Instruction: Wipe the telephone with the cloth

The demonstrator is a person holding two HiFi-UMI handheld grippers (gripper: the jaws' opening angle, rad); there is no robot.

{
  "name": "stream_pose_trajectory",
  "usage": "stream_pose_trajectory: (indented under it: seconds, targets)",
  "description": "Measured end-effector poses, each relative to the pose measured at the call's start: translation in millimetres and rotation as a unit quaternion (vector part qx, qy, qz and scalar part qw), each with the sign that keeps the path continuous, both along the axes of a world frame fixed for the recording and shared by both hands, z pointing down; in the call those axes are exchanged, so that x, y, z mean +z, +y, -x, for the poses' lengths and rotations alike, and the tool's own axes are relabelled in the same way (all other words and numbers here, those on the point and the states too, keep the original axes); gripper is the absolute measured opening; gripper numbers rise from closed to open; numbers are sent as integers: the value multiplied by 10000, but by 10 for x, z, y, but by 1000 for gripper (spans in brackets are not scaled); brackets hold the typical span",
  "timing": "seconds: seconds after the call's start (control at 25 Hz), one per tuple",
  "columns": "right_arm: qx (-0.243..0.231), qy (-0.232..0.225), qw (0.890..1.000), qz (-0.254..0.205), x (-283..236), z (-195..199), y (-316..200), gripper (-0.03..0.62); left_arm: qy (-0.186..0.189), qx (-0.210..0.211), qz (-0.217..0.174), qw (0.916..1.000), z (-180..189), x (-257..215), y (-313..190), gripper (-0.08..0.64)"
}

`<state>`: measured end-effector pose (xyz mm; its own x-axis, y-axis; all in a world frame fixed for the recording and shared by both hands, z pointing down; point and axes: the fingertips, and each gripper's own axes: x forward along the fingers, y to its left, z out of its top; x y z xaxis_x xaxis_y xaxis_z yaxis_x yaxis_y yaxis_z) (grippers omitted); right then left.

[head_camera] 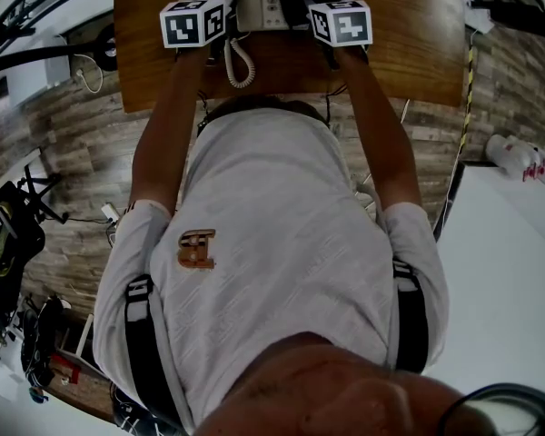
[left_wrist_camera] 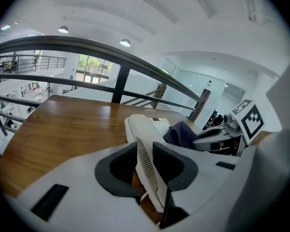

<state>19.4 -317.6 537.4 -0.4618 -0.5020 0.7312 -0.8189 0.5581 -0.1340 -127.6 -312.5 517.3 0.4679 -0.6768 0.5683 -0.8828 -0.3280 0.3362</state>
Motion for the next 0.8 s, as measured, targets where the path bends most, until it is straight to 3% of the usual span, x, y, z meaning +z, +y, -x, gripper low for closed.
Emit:
stream_pose_trajectory:
  seconds: [0.28,0.48,0.64,0.8]
  targets:
    - [175,-151,9996,-173,-150,-184,109,60,32,33,9,10000,12,26,-5,98]
    - [-147,-609,9974,-342,-455,162,354,60,36,30,-2,10000,12,11,-11,98]
    - [-406,-1102,9929,-175,-496,551,598,60,44,41,-1,10000,3,26,-10,98]
    - [-529,-1300,9901,72,-339,823,747,60,42,28,-27,10000,10,29,-14,98]
